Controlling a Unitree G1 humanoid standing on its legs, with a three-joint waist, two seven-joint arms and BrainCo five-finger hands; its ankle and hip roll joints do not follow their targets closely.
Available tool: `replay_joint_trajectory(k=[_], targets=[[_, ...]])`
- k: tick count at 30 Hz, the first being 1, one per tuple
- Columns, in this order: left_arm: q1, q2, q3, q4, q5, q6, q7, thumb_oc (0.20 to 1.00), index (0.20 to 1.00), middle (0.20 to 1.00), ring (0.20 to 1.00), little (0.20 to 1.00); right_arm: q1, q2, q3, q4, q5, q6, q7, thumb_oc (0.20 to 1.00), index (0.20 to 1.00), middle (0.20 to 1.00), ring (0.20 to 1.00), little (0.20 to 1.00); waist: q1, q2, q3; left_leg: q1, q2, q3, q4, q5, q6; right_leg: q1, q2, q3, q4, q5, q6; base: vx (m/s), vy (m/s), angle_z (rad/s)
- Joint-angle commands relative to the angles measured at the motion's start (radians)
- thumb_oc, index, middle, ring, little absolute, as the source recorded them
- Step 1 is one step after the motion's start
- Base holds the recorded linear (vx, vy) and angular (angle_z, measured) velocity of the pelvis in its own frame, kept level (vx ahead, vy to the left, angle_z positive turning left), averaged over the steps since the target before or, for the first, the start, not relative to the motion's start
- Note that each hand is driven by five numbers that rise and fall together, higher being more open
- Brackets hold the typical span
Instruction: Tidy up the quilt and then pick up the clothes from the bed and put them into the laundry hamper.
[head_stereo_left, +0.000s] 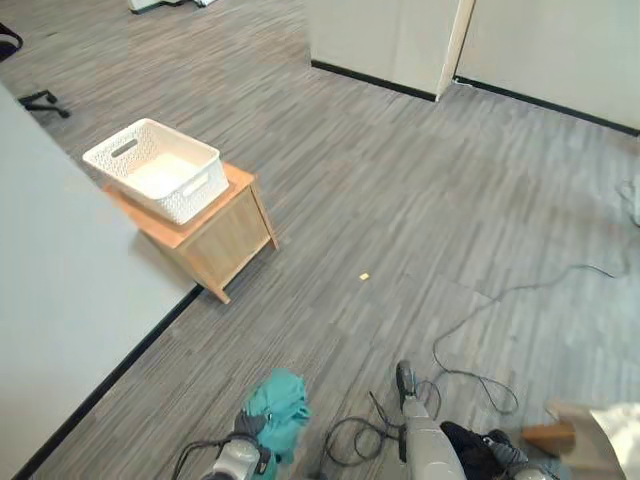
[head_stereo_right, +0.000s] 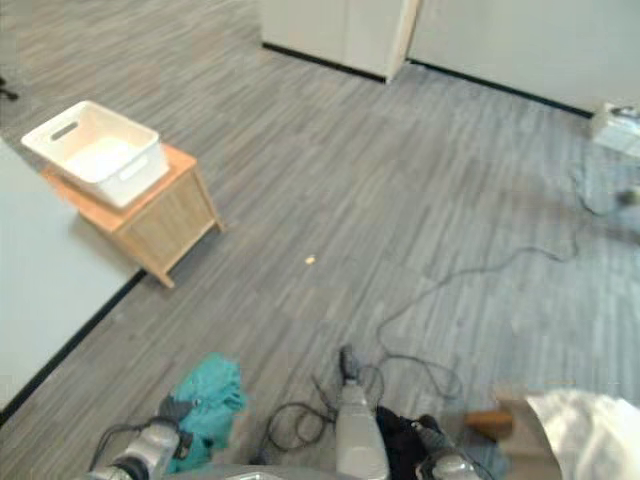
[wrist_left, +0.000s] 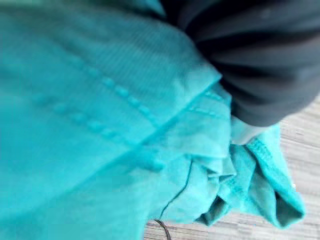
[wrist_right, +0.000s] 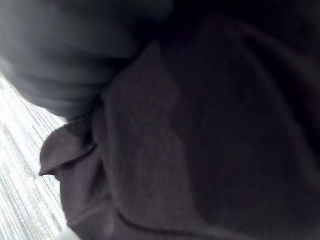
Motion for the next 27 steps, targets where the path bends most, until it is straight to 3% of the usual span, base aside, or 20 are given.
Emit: replay_joint_trajectory(k=[1,3,4,5,6,8,9,10,12,14,16,18,19,21,22,23,24,25,26,27], targets=[[-0.039,0.015,0.026,-0.015,0.006,-0.021,0.020,0.200,0.200,0.200,0.200,0.200,-0.038,-0.043,0.014,-0.031,-0.012,-0.019,0.003,0.200,0.200,0.200,0.200,0.200,-0.015,0.005,0.029,-0.070,0.112,0.010,0.279,0.127,-0.041,0.094,0.004,0.004,0.005,0.016,0.031,0.42,-0.514,0.65],[-0.030,0.017,0.040,-0.023,-0.020,-0.019,0.026,0.200,0.200,0.200,0.200,0.200,-0.044,-0.061,0.020,-0.042,-0.013,-0.020,-0.001,0.200,0.200,0.200,0.200,0.200,0.033,-0.036,0.065,-0.246,0.115,0.000,0.561,0.215,0.010,0.180,-0.007,-0.032,-0.017,0.003,-0.024,0.34,-0.577,0.83],[-0.027,0.019,0.042,-0.027,-0.028,-0.014,0.026,0.200,0.200,0.200,0.200,0.200,-0.052,-0.067,0.024,-0.049,-0.009,-0.020,-0.002,0.200,0.200,0.200,0.200,0.200,0.055,-0.046,0.086,-0.303,0.095,-0.002,0.642,0.187,0.030,0.223,0.000,-0.049,-0.031,-0.007,-0.046,0.50,-0.526,0.65],[-0.024,0.015,0.041,-0.020,-0.034,-0.008,0.022,0.200,0.200,0.200,0.200,0.200,-0.081,-0.077,0.041,-0.061,-0.002,-0.014,0.001,0.200,0.200,0.200,0.200,0.200,0.098,-0.061,0.101,-0.394,-0.003,-0.002,0.690,0.116,0.039,0.281,0.007,-0.047,-0.053,-0.037,-0.056,0.40,-0.319,0.25],[-0.024,0.015,0.041,-0.020,-0.034,-0.008,0.022,0.200,0.200,0.200,0.200,0.200,-0.081,-0.076,0.041,-0.061,-0.002,-0.014,0.001,0.200,0.200,0.200,0.200,0.200,0.097,-0.063,0.099,-0.396,-0.005,-0.002,0.688,0.118,0.040,0.278,0.005,-0.047,-0.054,-0.036,-0.056,0.46,-0.231,-0.19],[-0.003,0.007,0.053,-0.020,-0.038,-0.008,0.017,0.200,0.200,0.200,0.200,0.200,-0.081,-0.078,0.049,-0.080,-0.002,-0.018,0.005,0.200,0.200,0.200,0.200,0.200,0.131,-0.056,0.085,-0.431,-0.088,0.051,0.539,0.050,0.058,0.327,0.022,-0.056,-0.053,-0.071,-0.050,0.41,-0.108,-0.31],[-0.002,0.007,0.053,-0.020,-0.038,-0.008,0.017,0.200,0.200,0.200,0.200,0.200,-0.081,-0.078,0.049,-0.080,-0.002,-0.018,0.006,0.200,0.200,0.200,0.200,0.200,0.131,-0.059,0.084,-0.431,-0.090,0.052,0.534,0.054,0.058,0.325,0.020,-0.055,-0.054,-0.070,-0.050,0.57,-0.061,-0.16],[0.024,-0.003,0.066,-0.015,-0.034,-0.010,0.011,0.200,0.200,0.200,0.200,0.200,-0.077,-0.081,0.043,-0.085,-0.002,-0.024,0.006,0.200,0.200,0.200,0.200,0.200,0.145,-0.033,0.054,-0.426,-0.103,0.128,0.329,0.055,0.078,0.357,0.051,-0.075,-0.051,-0.117,-0.047,0.55,-0.041,-0.02],[0.049,-0.012,0.077,-0.008,-0.024,-0.008,0.006,0.200,0.200,0.200,0.200,0.200,-0.071,-0.085,0.036,-0.085,-0.004,-0.034,-0.002,0.200,0.200,0.200,0.200,0.200,0.156,-0.011,0.043,-0.450,-0.091,0.252,0.185,0.122,0.064,0.426,0.085,-0.103,-0.054,-0.178,-0.051,0.67,-0.053,0.44],[0.057,-0.014,0.076,-0.004,0.003,0.005,0.004,0.200,0.200,0.200,0.200,0.200,-0.073,-0.088,0.029,-0.084,-0.014,-0.034,-0.011,0.200,0.200,0.200,0.200,0.200,0.158,-0.009,0.038,-0.490,-0.043,0.436,0.122,0.116,0.051,0.489,0.083,-0.163,-0.036,-0.246,-0.043,0.52,0.001,0.73],[0.078,-0.012,0.094,0.013,0.009,0.023,-0.001,0.200,0.200,0.200,0.200,0.200,-0.057,-0.070,0.026,-0.082,-0.037,-0.025,-0.013,0.200,0.200,0.200,0.200,0.200,0.168,-0.023,0.016,-0.438,-0.044,0.489,0.107,0.128,0.084,0.516,0.072,-0.225,0.063,-0.252,-0.018,0.68,0.043,0.89],[0.083,-0.009,0.097,0.020,0.009,0.023,-0.003,0.200,0.200,0.200,0.200,0.200,-0.045,-0.058,0.023,-0.078,-0.038,-0.027,-0.011,0.200,0.200,0.200,0.200,0.200,0.175,-0.035,0.010,-0.425,-0.070,0.457,0.105,0.118,0.111,0.491,0.060,-0.240,0.164,-0.226,0.010,0.60,0.024,1.22],[0.085,-0.004,0.103,0.035,0.016,0.030,-0.002,0.200,0.200,0.200,0.200,0.200,-0.026,-0.036,0.004,-0.072,-0.039,-0.025,-0.009,0.200,0.200,0.200,0.200,0.200,0.174,-0.060,0.018,-0.371,-0.100,0.428,0.095,0.091,0.141,0.435,0.013,-0.270,0.410,-0.071,0.113,0.60,-0.061,0.99],[0.081,0.009,0.099,0.040,0.033,0.035,0.001,0.200,0.200,0.200,0.200,0.200,-0.008,-0.025,-0.007,-0.092,-0.033,-0.030,-0.009,0.200,0.200,0.200,0.200,0.200,0.153,-0.044,0.022,-0.300,-0.077,0.402,0.068,0.093,0.151,0.370,-0.001,-0.262,0.595,0.013,0.103,0.55,-0.044,0.72],[0.082,0.009,0.097,0.040,0.033,0.035,0.001,0.200,0.200,0.200,0.200,0.200,-0.007,-0.025,-0.008,-0.091,-0.033,-0.030,-0.009,0.200,0.200,0.200,0.200,0.200,0.150,-0.053,0.024,-0.290,-0.097,0.388,0.065,0.075,0.153,0.376,-0.016,-0.256,0.607,-0.006,0.113,0.33,-0.018,1.01],[0.079,0.013,0.092,0.038,0.036,0.037,0.004,0.200,0.200,0.200,0.200,0.200,-0.002,-0.023,-0.012,-0.099,-0.034,-0.030,-0.008,0.200,0.200,0.200,0.200,0.200,0.134,-0.029,0.028,-0.248,-0.073,0.360,0.039,0.089,0.149,0.301,-0.010,-0.254,0.670,0.012,0.089,0.55,-0.108,1.26],[0.070,0.021,0.072,0.032,0.046,0.036,0.008,0.200,0.200,0.200,0.200,0.200,0.008,-0.026,-0.020,-0.105,-0.031,-0.028,-0.009,0.200,0.200,0.200,0.200,0.200,0.108,-0.009,0.036,-0.200,-0.059,0.292,0.017,0.084,0.140,0.230,-0.031,-0.251,0.660,-0.022,0.048,0.87,-0.309,1.52],[0.051,0.026,0.038,0.007,0.046,0.024,0.014,0.200,0.200,0.200,0.200,0.200,0.012,-0.029,-0.014,-0.109,-0.020,-0.033,-0.014,0.200,0.200,0.200,0.200,0.200,0.083,-0.009,0.046,-0.158,-0.059,0.218,0.007,0.072,0.115,0.180,-0.034,-0.217,0.518,-0.063,0.018,0.69,-0.266,1.50],[0.051,0.026,0.038,0.007,0.046,0.024,0.014,0.200,0.200,0.200,0.200,0.200,0.012,-0.029,-0.014,-0.108,-0.020,-0.033,-0.014,0.200,0.200,0.200,0.200,0.200,0.081,-0.006,0.045,-0.159,-0.056,0.216,0.008,0.072,0.114,0.183,-0.031,-0.220,0.511,-0.059,0.017,0.74,-0.414,1.89],[0.029,0.028,0.013,-0.014,0.054,0.015,0.020,0.200,0.200,0.200,0.200,0.200,0.010,-0.028,-0.008,-0.106,-0.007,-0.034,-0.014,0.200,0.200,0.200,0.200,0.200,0.055,-0.021,0.049,-0.119,-0.058,0.139,-0.001,0.048,0.078,0.182,-0.012,-0.138,0.183,-0.073,0.021,0.74,-0.470,2.10]])
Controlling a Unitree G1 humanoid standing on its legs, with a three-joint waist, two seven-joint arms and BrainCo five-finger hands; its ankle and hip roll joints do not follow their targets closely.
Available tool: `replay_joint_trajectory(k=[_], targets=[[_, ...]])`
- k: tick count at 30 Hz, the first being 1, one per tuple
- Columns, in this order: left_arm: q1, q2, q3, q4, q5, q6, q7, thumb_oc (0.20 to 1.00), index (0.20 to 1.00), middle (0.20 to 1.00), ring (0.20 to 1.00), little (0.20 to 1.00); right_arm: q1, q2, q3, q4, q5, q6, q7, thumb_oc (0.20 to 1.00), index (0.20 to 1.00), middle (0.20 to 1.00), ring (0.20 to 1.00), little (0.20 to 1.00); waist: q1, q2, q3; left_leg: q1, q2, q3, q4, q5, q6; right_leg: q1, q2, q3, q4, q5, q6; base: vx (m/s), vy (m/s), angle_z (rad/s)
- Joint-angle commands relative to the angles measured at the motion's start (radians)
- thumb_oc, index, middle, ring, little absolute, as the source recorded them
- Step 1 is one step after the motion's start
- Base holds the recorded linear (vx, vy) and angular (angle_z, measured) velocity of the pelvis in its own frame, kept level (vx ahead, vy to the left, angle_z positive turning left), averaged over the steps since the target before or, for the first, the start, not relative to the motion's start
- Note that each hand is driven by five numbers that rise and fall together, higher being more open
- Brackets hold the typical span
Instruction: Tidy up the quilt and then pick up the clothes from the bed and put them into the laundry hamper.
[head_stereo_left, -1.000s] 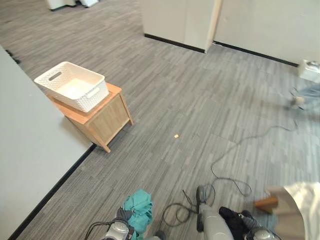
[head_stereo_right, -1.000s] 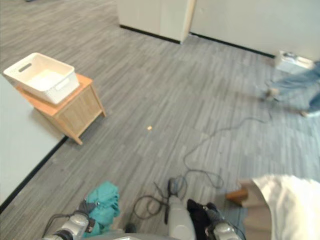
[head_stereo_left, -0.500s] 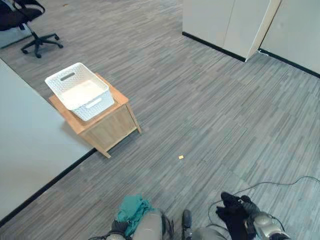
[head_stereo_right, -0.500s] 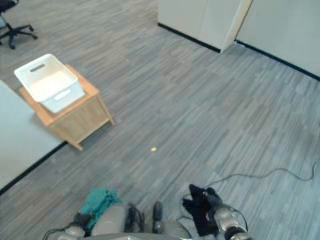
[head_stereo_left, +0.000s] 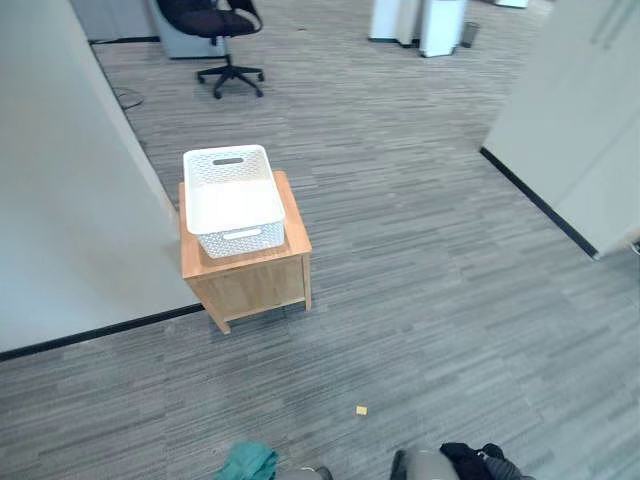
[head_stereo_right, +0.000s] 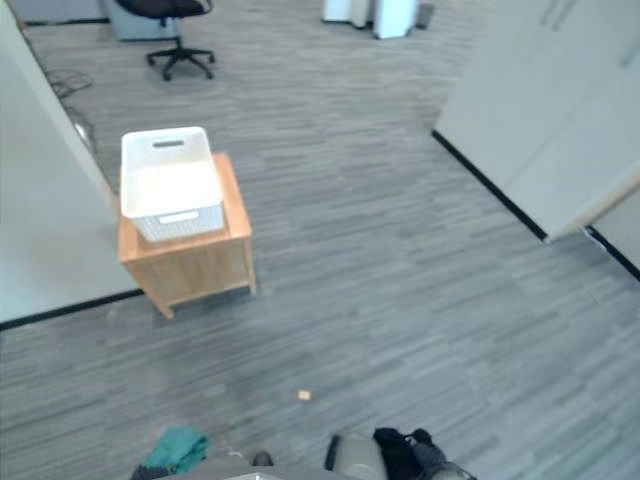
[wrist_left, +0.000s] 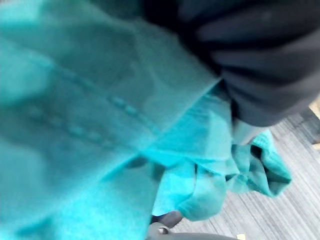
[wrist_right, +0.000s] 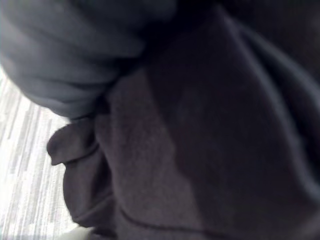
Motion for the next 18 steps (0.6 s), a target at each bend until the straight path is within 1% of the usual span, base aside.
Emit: replay_joint_trajectory(k=[1,2,3,4,5,6,7,8,9,10,11,12,13,14,15,16,17,18], targets=[[-0.085,0.017,-0.023,-0.031,0.051,-0.045,0.035,0.200,0.200,0.200,0.200,0.200,-0.054,-0.043,-0.002,-0.036,0.006,-0.014,-0.013,0.200,0.200,0.200,0.200,0.200,-0.034,-0.046,0.067,0.030,-0.027,-0.078,-0.080,0.000,-0.129,0.161,0.012,0.164,-0.640,0.232,0.032,0.94,-0.592,1.82],[-0.086,0.018,-0.019,-0.026,0.057,-0.046,0.037,0.200,0.200,0.200,0.200,0.200,-0.060,-0.044,0.004,-0.032,-0.001,-0.010,-0.008,0.200,0.200,0.200,0.200,0.200,-0.051,-0.052,0.062,0.058,-0.017,-0.100,-0.081,-0.017,-0.140,0.124,0.023,0.221,-0.673,0.268,0.054,0.76,-0.465,1.56],[-0.085,0.017,-0.020,-0.020,0.060,-0.046,0.036,0.200,0.200,0.200,0.200,0.200,-0.064,-0.045,0.013,-0.031,-0.009,-0.009,-0.006,0.200,0.200,0.200,0.200,0.200,-0.057,-0.050,0.059,0.079,0.001,-0.115,-0.070,-0.029,-0.150,0.107,0.035,0.237,-0.671,0.270,0.064,0.40,-0.239,1.21],[-0.085,0.016,-0.019,-0.020,0.060,-0.046,0.036,0.200,0.200,0.200,0.200,0.200,-0.064,-0.046,0.013,-0.031,-0.009,-0.009,-0.006,0.200,0.200,0.200,0.200,0.200,-0.059,-0.047,0.062,0.084,0.005,-0.116,-0.069,-0.032,-0.151,0.112,0.038,0.234,-0.670,0.267,0.063,0.35,-0.206,1.55],[-0.082,0.020,-0.022,-0.012,0.064,-0.053,0.033,0.200,0.200,0.200,0.200,0.200,-0.058,-0.045,0.015,-0.022,-0.012,-0.007,-0.003,0.200,0.200,0.200,0.200,0.200,-0.056,-0.056,0.054,0.092,0.012,-0.132,-0.042,-0.059,-0.157,0.112,0.038,0.249,-0.650,0.251,0.047,0.58,-0.595,1.14],[-0.069,0.005,-0.014,-0.009,0.026,-0.050,0.035,0.200,0.200,0.200,0.200,0.200,-0.074,-0.055,0.026,-0.029,0.005,-0.016,-0.001,0.200,0.200,0.200,0.200,0.200,-0.057,-0.061,0.057,-0.043,0.053,-0.155,0.322,0.053,-0.183,0.156,0.071,0.256,-0.577,0.234,-0.009,0.67,-0.774,0.82],[-0.069,0.005,-0.010,-0.016,0.013,-0.048,0.038,0.200,0.200,0.200,0.200,0.200,-0.077,-0.058,0.023,-0.040,0.011,-0.019,-0.010,0.200,0.200,0.200,0.200,0.200,-0.040,-0.074,0.077,-0.122,0.058,-0.160,0.480,0.118,-0.175,0.183,0.069,0.244,-0.574,0.225,-0.036,0.52,-0.683,0.57],[-0.069,0.005,-0.010,-0.017,0.012,-0.047,0.038,0.200,0.200,0.200,0.200,0.200,-0.077,-0.058,0.022,-0.040,0.011,-0.019,-0.010,0.200,0.200,0.200,0.200,0.200,-0.045,-0.070,0.075,-0.133,0.062,-0.167,0.495,0.111,-0.176,0.180,0.072,0.238,-0.572,0.225,-0.037,0.23,-0.514,0.92],[-0.068,0.014,-0.004,-0.031,-0.004,-0.044,0.055,0.200,0.200,0.200,0.200,0.200,-0.094,-0.074,0.020,-0.074,0.031,-0.025,-0.027,0.200,0.200,0.200,0.200,0.200,-0.023,-0.101,0.115,-0.267,0.087,-0.106,0.725,0.134,-0.145,0.237,0.072,0.213,-0.579,0.200,-0.091,0.12,-0.331,0.93],[-0.069,0.014,-0.004,-0.031,-0.005,-0.044,0.055,0.200,0.200,0.200,0.200,0.200,-0.094,-0.074,0.020,-0.074,0.032,-0.025,-0.027,0.200,0.200,0.200,0.200,0.200,-0.025,-0.096,0.114,-0.276,0.092,-0.111,0.737,0.128,-0.146,0.234,0.077,0.210,-0.577,0.200,-0.091,0.37,-0.470,0.60],[-0.068,0.013,-0.005,-0.035,-0.008,-0.040,0.052,0.200,0.200,0.200,0.200,0.200,-0.103,-0.082,0.014,-0.074,0.031,-0.015,-0.030,0.200,0.200,0.200,0.200,0.200,-0.011,-0.099,0.121,-0.332,0.093,-0.027,0.707,0.101,-0.145,0.292,0.080,0.186,-0.589,0.171,-0.107,0.40,-0.185,0.13],[-0.062,0.010,-0.006,-0.038,-0.007,-0.044,0.048,0.200,0.200,0.200,0.200,0.200,-0.103,-0.089,0.015,-0.074,0.031,-0.017,-0.030,0.200,0.200,0.200,0.200,0.200,-0.006,-0.092,0.120,-0.352,0.070,0.006,0.642,0.084,-0.147,0.323,0.086,0.175,-0.601,0.153,-0.110,0.41,-0.190,-0.04],[-0.062,0.010,-0.006,-0.038,-0.007,-0.044,0.048,0.200,0.200,0.200,0.200,0.200,-0.103,-0.089,0.015,-0.074,0.031,-0.017,-0.030,0.200,0.200,0.200,0.200,0.200,-0.007,-0.094,0.118,-0.352,0.067,0.008,0.637,0.088,-0.147,0.321,0.084,0.176,-0.602,0.154,-0.110,0.46,-0.072,0.06],[-0.053,0.004,-0.006,-0.039,-0.001,-0.046,0.044,0.200,0.200,0.200,0.200,0.200,-0.096,-0.094,0.007,-0.093,0.034,-0.022,-0.023,0.200,0.200,0.200,0.200,0.200,-0.004,-0.080,0.101,-0.373,0.052,0.076,0.463,0.092,-0.149,0.359,0.091,0.162,-0.619,0.130,-0.101,0.44,-0.007,0.08],[-0.046,0.000,-0.007,-0.040,0.004,-0.046,0.040,0.200,0.200,0.200,0.200,0.200,-0.090,-0.097,0.001,-0.102,0.040,-0.025,-0.020,0.200,0.200,0.200,0.200,0.200,-0.006,-0.072,0.097,-0.353,0.038,0.127,0.347,0.097,-0.149,0.385,0.087,0.145,-0.626,0.110,-0.093,0.80,0.024,0.36],[-0.037,-0.005,-0.004,-0.039,0.014,-0.045,0.035,0.200,0.200,0.200,0.200,0.200,-0.082,-0.094,-0.012,-0.113,0.050,-0.033,-0.019,0.200,0.200,0.200,0.200,0.200,-0.010,-0.048,0.078,-0.360,0.031,0.218,0.192,0.115,-0.168,0.437,0.104,0.118,-0.641,0.063,-0.084,0.48,0.032,0.30],[-0.036,-0.006,-0.003,-0.040,0.014,-0.044,0.035,0.200,0.200,0.200,0.200,0.200,-0.081,-0.094,-0.011,-0.114,0.050,-0.033,-0.019,0.200,0.200,0.200,0.200,0.200,-0.009,-0.051,0.080,-0.350,0.027,0.231,0.166,0.142,-0.160,0.434,0.102,0.117,-0.641,0.070,-0.086,0.53,0.053,0.65],[-0.031,-0.007,0.001,-0.036,0.017,-0.041,0.033,0.200,0.200,0.200,0.200,0.200,-0.082,-0.094,-0.016,-0.112,0.049,-0.034,-0.020,0.200,0.200,0.200,0.200,0.200,-0.012,-0.043,0.069,-0.340,0.028,0.260,0.124,0.132,-0.170,0.457,0.106,0.105,-0.635,0.042,-0.080,0.50,0.065,0.43]])
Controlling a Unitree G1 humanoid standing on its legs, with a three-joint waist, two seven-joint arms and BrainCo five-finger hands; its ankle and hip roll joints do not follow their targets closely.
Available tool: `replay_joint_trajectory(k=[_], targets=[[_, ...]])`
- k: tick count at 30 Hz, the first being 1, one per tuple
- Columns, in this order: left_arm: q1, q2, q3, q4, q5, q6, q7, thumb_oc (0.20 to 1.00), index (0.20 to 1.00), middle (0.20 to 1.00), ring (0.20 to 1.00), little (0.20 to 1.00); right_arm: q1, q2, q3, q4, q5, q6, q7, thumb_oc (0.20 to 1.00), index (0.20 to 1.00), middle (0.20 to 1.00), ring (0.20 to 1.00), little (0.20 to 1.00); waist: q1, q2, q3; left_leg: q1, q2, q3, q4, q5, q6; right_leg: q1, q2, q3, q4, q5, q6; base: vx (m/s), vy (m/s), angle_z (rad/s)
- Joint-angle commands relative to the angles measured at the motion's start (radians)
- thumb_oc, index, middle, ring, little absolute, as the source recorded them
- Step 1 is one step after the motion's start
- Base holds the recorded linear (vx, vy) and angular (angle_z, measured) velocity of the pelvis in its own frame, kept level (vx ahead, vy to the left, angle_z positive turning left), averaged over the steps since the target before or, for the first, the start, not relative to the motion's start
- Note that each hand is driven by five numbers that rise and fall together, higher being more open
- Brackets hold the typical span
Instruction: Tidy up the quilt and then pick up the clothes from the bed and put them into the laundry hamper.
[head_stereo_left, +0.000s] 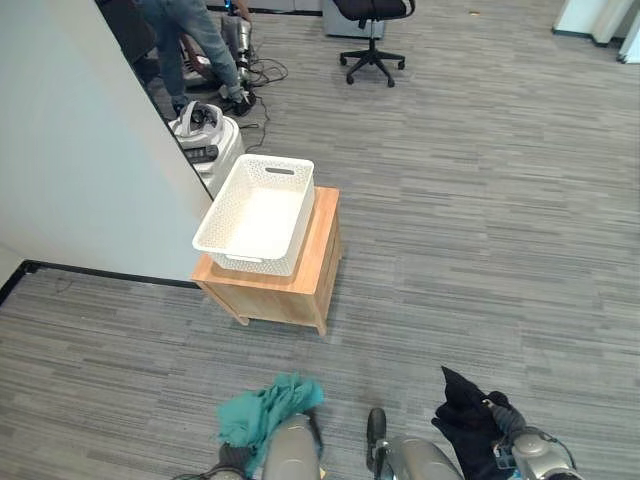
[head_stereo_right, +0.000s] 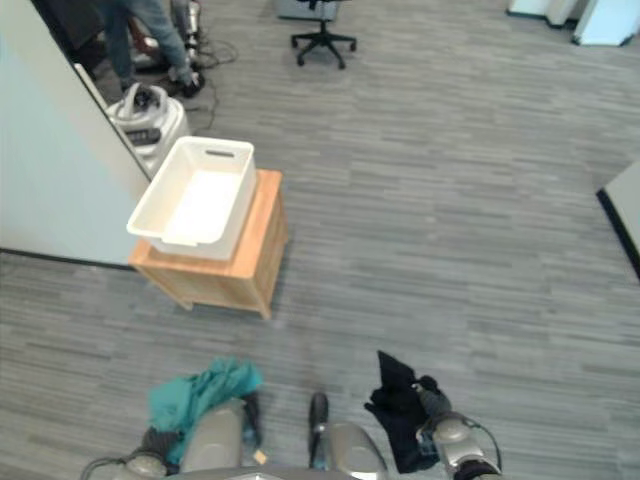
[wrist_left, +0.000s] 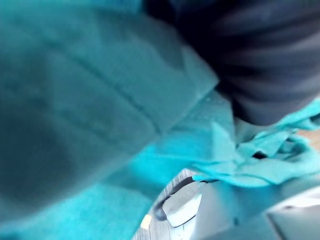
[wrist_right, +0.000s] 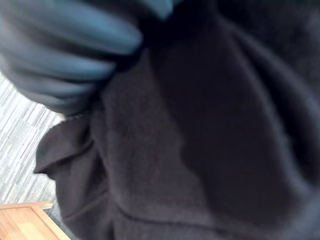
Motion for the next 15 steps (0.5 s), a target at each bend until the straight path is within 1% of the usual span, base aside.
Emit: replay_joint_trajectory(k=[1,3,4,5,6,7,8,9,10,11,12,13,14,15], targets=[[0.009,0.013,0.005,0.014,0.011,-0.003,-0.005,0.200,0.200,0.200,0.200,0.200,0.019,-0.012,-0.027,-0.062,0.031,-0.025,-0.002,0.200,0.200,0.200,0.200,0.200,0.025,0.004,-0.038,0.119,-0.070,0.026,-0.157,0.019,0.060,0.154,-0.060,0.103,0.071,-0.151,0.086,0.53,0.079,0.03],[0.009,0.013,0.005,0.014,0.011,-0.003,-0.005,0.200,0.200,0.200,0.200,0.200,0.019,-0.012,-0.027,-0.062,0.031,-0.025,-0.002,0.200,0.200,0.200,0.200,0.200,0.024,0.003,-0.037,0.120,-0.071,0.025,-0.159,0.020,0.060,0.154,-0.061,0.103,0.072,-0.152,0.087,0.31,0.051,0.01],[0.015,0.017,-0.002,0.034,0.033,0.001,-0.012,0.200,0.200,0.200,0.200,0.200,0.031,0.012,-0.029,-0.055,0.019,-0.032,0.001,0.200,0.200,0.200,0.200,0.200,0.022,0.005,-0.049,0.193,-0.101,-0.008,-0.236,0.013,0.093,0.104,-0.065,0.066,0.295,-0.117,0.145,0.43,0.092,0.49],[0.019,0.019,0.000,0.035,0.042,0.004,-0.011,0.200,0.200,0.200,0.200,0.200,0.036,0.016,-0.027,-0.077,0.013,-0.032,0.007,0.200,0.200,0.200,0.200,0.200,0.012,0.005,-0.044,0.234,-0.117,-0.011,-0.266,0.003,0.107,0.059,-0.088,0.055,0.413,-0.044,0.195,0.55,0.099,0.66],[0.015,0.022,-0.003,0.037,0.052,0.006,-0.010,0.200,0.200,0.200,0.200,0.200,0.036,0.025,-0.027,-0.095,0.014,-0.033,0.008,0.200,0.200,0.200,0.200,0.200,-0.001,0.004,-0.039,0.263,-0.120,-0.015,-0.283,-0.006,0.114,0.010,-0.115,0.055,0.531,0.027,0.221,0.36,0.031,0.28],[0.009,0.030,-0.007,0.039,0.056,0.011,-0.006,0.200,0.200,0.200,0.200,0.200,0.040,0.032,-0.025,-0.103,0.012,-0.032,0.008,0.200,0.200,0.200,0.200,0.200,-0.013,0.013,-0.030,0.287,-0.104,-0.028,-0.283,-0.021,0.115,-0.058,-0.123,0.059,0.639,0.058,0.220,0.22,-0.002,0.32],[0.009,0.030,-0.007,0.039,0.056,0.011,-0.006,0.200,0.200,0.200,0.200,0.200,0.039,0.032,-0.025,-0.103,0.012,-0.032,0.008,0.200,0.200,0.200,0.200,0.200,-0.013,0.011,-0.031,0.285,-0.106,-0.028,-0.283,-0.021,0.116,-0.062,-0.125,0.060,0.643,0.056,0.220,0.34,-0.074,0.12],[-0.005,0.042,-0.006,0.032,0.049,0.014,-0.003,0.200,0.200,0.200,0.200,0.200,0.038,0.040,-0.022,-0.116,0.008,-0.030,0.006,0.200,0.200,0.200,0.200,0.200,-0.025,0.024,-0.010,0.311,-0.087,-0.070,-0.283,-0.029,0.108,-0.147,-0.153,0.056,0.677,0.046,0.197,0.37,-0.121,0.24],[-0.010,0.048,-0.008,0.027,0.045,0.011,0.000,0.200,0.200,0.200,0.200,0.200,0.040,0.040,-0.021,-0.116,0.010,-0.030,0.005,0.200,0.200,0.200,0.200,0.200,-0.030,0.028,-0.001,0.323,-0.080,-0.088,-0.283,-0.028,0.101,-0.173,-0.164,0.049,0.613,0.016,0.174,0.37,-0.124,0.47],[-0.011,0.048,-0.008,0.028,0.045,0.011,0.000,0.200,0.200,0.200,0.200,0.200,0.040,0.039,-0.021,-0.115,0.010,-0.030,0.005,0.200,0.200,0.200,0.200,0.200,-0.031,0.031,-0.003,0.321,-0.076,-0.089,-0.283,-0.026,0.100,-0.172,-0.161,0.047,0.608,0.020,0.173,0.28,-0.147,1.13],[-0.018,0.053,-0.015,0.021,0.043,0.003,0.004,0.200,0.200,0.200,0.200,0.200,0.044,0.041,-0.016,-0.119,0.011,-0.033,0.004,0.200,0.200,0.200,0.200,0.200,-0.038,0.028,0.004,0.332,-0.080,-0.116,-0.283,-0.033,0.088,-0.168,-0.162,0.064,0.500,-0.016,0.157,0.42,-0.314,0.98],[-0.035,0.061,-0.025,0.013,0.044,-0.004,0.014,0.200,0.200,0.200,0.200,0.200,0.036,0.034,-0.007,-0.110,0.019,-0.032,0.001,0.200,0.200,0.200,0.200,0.200,-0.061,0.015,0.005,0.352,-0.082,-0.173,-0.283,-0.048,0.059,-0.141,-0.130,0.176,0.187,-0.019,0.153,0.62,-0.569,1.03],[-0.048,0.078,-0.020,0.026,0.084,0.035,0.038,0.200,0.200,0.200,0.200,0.200,0.025,-0.002,0.022,-0.052,-0.042,-0.005,-0.005,0.200,0.200,0.200,0.200,0.200,-0.076,-0.005,0.009,0.357,-0.061,-0.210,-0.283,-0.065,0.033,-0.137,-0.123,0.300,0.014,0.018,0.183,0.66,-0.674,1.62],[-0.066,0.076,-0.045,0.019,0.067,-0.017,0.032,0.200,0.200,0.200,0.200,0.200,0.030,0.016,0.010,-0.050,-0.008,-0.026,-0.003,0.200,0.200,0.200,0.200,0.200,-0.056,-0.023,-0.018,0.366,-0.057,-0.237,-0.265,-0.092,0.032,-0.150,-0.131,0.327,0.054,0.011,0.165,0.39,-0.451,1.95]])
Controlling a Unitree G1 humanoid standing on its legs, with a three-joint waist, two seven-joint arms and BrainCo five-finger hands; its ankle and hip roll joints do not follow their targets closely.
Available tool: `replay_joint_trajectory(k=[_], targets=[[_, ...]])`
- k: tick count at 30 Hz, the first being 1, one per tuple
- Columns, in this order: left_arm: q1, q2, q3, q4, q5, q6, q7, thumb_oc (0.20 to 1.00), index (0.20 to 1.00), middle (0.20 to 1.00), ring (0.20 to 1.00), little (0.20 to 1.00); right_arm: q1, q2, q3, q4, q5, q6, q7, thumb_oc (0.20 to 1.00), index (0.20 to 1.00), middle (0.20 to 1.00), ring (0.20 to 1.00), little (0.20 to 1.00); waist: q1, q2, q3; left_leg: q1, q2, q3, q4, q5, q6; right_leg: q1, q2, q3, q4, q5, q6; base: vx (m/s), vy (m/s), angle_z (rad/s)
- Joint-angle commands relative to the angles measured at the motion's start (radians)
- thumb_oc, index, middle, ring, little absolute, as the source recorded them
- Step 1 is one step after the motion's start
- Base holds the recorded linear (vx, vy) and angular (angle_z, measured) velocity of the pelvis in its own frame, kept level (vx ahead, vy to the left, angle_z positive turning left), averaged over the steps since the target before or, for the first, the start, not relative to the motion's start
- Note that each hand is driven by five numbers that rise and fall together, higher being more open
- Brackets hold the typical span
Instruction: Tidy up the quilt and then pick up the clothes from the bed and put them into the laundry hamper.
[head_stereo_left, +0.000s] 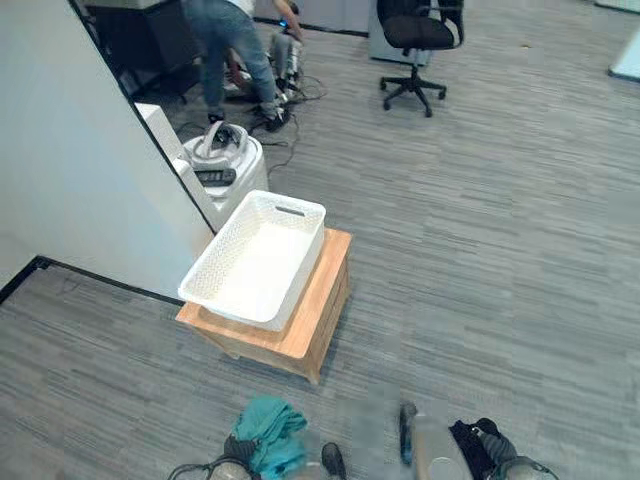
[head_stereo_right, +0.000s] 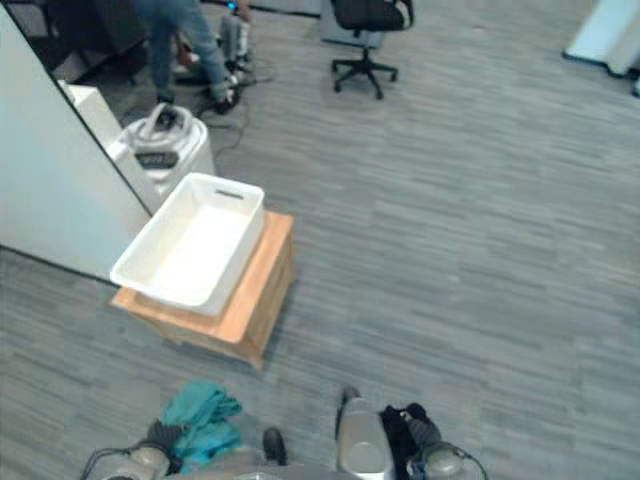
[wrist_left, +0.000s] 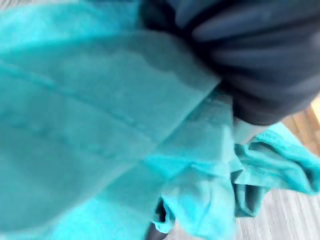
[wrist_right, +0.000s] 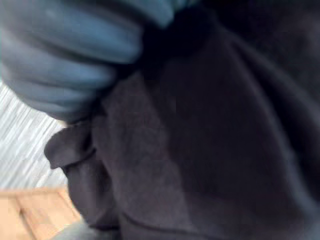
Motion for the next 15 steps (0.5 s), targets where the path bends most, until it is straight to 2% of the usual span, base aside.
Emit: replay_joint_trajectory(k=[1,2,3,4,5,6,7,8,9,10,11,12,13,14,15], targets=[[0.019,0.048,-0.035,-0.036,0.023,-0.030,0.029,0.200,0.200,0.200,0.200,0.200,-0.061,-0.026,-0.062,-0.033,0.003,-0.013,-0.012,0.200,0.200,0.200,0.200,0.200,0.009,-0.072,0.014,0.054,0.039,0.052,-0.040,-0.060,-0.091,0.038,-0.044,-0.030,0.025,0.108,0.013,0.39,-0.491,1.94],[0.037,0.045,-0.023,-0.038,0.000,-0.022,0.028,0.200,0.200,0.200,0.200,0.200,-0.070,-0.025,-0.043,-0.063,0.019,-0.013,0.002,0.200,0.200,0.200,0.200,0.200,0.005,-0.085,0.023,0.021,0.070,0.048,0.113,-0.071,-0.107,0.051,-0.015,-0.048,0.070,0.103,-0.004,0.24,-0.458,1.19],[0.033,0.043,-0.016,-0.046,-0.027,-0.030,0.031,0.200,0.200,0.200,0.200,0.200,-0.069,-0.035,-0.044,-0.090,0.029,-0.027,-0.003,0.200,0.200,0.200,0.200,0.200,0.018,-0.093,0.050,-0.070,0.097,0.032,0.282,-0.032,-0.124,0.082,-0.024,-0.082,0.076,0.087,-0.040,0.23,-0.593,0.98],[0.027,0.041,-0.020,-0.053,-0.036,-0.029,0.035,0.200,0.200,0.200,0.200,0.200,-0.071,-0.042,-0.052,-0.103,0.041,-0.027,-0.015,0.200,0.200,0.200,0.200,0.200,0.022,-0.108,0.069,-0.158,0.104,0.021,0.428,-0.003,-0.126,0.091,-0.037,-0.113,0.072,0.087,-0.058,0.02,-0.415,0.91],[0.021,0.038,-0.026,-0.062,-0.039,-0.027,0.037,0.200,0.200,0.200,0.200,0.200,-0.074,-0.052,-0.059,-0.120,0.047,-0.027,-0.026,0.200,0.200,0.200,0.200,0.200,0.031,-0.122,0.095,-0.222,0.111,0.025,0.523,0.016,-0.121,0.129,-0.047,-0.148,0.061,0.065,-0.080,0.05,-0.349,0.81],[0.019,0.035,-0.029,-0.065,-0.039,-0.025,0.042,0.200,0.200,0.200,0.200,0.200,-0.078,-0.058,-0.065,-0.118,0.048,-0.026,-0.034,0.200,0.200,0.200,0.200,0.200,0.033,-0.133,0.099,-0.265,0.115,0.062,0.559,0.018,-0.116,0.152,-0.058,-0.173,0.043,0.057,-0.088,0.12,-0.249,1.04],[0.018,0.030,-0.034,-0.068,-0.036,-0.026,0.043,0.200,0.200,0.200,0.200,0.200,-0.090,-0.061,-0.068,-0.107,0.048,-0.021,-0.037,0.200,0.200,0.200,0.200,0.200,0.037,-0.129,0.097,-0.293,0.112,0.096,0.552,0.005,-0.110,0.171,-0.059,-0.190,0.032,0.046,-0.091,0.21,-0.154,1.35],[0.021,0.025,-0.039,-0.072,-0.033,-0.026,0.041,0.200,0.200,0.200,0.200,0.200,-0.101,-0.063,-0.067,-0.094,0.046,-0.018,-0.040,0.200,0.200,0.200,0.200,0.200,0.041,-0.120,0.092,-0.322,0.089,0.132,0.509,-0.016,-0.099,0.195,-0.056,-0.209,0.024,0.028,-0.093,0.16,-0.060,1.04],[0.021,0.025,-0.039,-0.072,-0.033,-0.026,0.041,0.200,0.200,0.200,0.200,0.200,-0.101,-0.063,-0.067,-0.094,0.046,-0.018,-0.040,0.200,0.200,0.200,0.200,0.200,0.041,-0.120,0.092,-0.322,0.089,0.132,0.509,-0.016,-0.099,0.195,-0.056,-0.209,0.024,0.028,-0.093,0.35,-0.015,0.77],[0.038,0.020,-0.035,-0.074,-0.036,-0.025,0.034,0.200,0.200,0.200,0.200,0.200,-0.109,-0.067,-0.069,-0.084,0.044,-0.018,-0.037,0.200,0.200,0.200,0.200,0.200,0.046,-0.104,0.068,-0.333,0.074,0.223,0.399,-0.028,-0.102,0.230,-0.047,-0.235,0.019,-0.012,-0.089,0.36,0.051,0.51],[0.046,0.024,-0.025,-0.071,-0.038,-0.024,0.032,0.200,0.200,0.200,0.200,0.200,-0.107,-0.066,-0.076,-0.084,0.039,-0.023,-0.038,0.200,0.200,0.200,0.200,0.200,0.034,-0.081,0.056,-0.296,0.099,0.319,0.296,-0.006,-0.113,0.234,-0.036,-0.267,0.027,-0.026,-0.077,0.46,0.109,0.57],[0.058,0.024,-0.018,-0.072,-0.037,-0.021,0.024,0.200,0.200,0.200,0.200,0.200,-0.104,-0.068,-0.082,-0.086,0.037,-0.023,-0.037,0.200,0.200,0.200,0.200,0.200,0.025,-0.072,0.049,-0.243,0.099,0.380,0.228,0.007,-0.105,0.235,-0.030,-0.282,0.050,-0.041,-0.072,0.34,0.188,0.52],[0.070,0.029,-0.012,-0.069,-0.026,-0.017,0.015,0.200,0.200,0.200,0.200,0.200,-0.105,-0.066,-0.080,-0.096,0.029,-0.020,-0.035,0.200,0.200,0.200,0.200,0.200,0.023,-0.059,0.036,-0.179,0.066,0.380,0.148,-0.001,-0.085,0.239,-0.025,-0.298,0.089,-0.056,-0.061,0.34,0.192,0.42],[0.077,0.032,-0.011,-0.064,-0.018,-0.016,0.015,0.200,0.200,0.200,0.200,0.200,-0.097,-0.060,-0.079,-0.099,0.019,-0.023,-0.034,0.200,0.200,0.200,0.200,0.200,0.022,-0.057,0.027,-0.139,0.036,0.350,0.109,-0.004,-0.068,0.234,-0.031,-0.319,0.155,-0.050,-0.047,0.32,0.184,0.42],[0.077,0.033,-0.014,-0.051,-0.009,-0.012,0.007,0.200,0.200,0.200,0.200,0.200,-0.091,-0.052,-0.086,-0.097,0.018,-0.025,-0.032,0.200,0.200,0.200,0.200,0.200,0.006,-0.054,0.023,-0.099,0.019,0.350,0.074,-0.016,-0.049,0.207,-0.051,-0.355,0.278,-0.021,-0.008,0.25,0.135,0.37]])
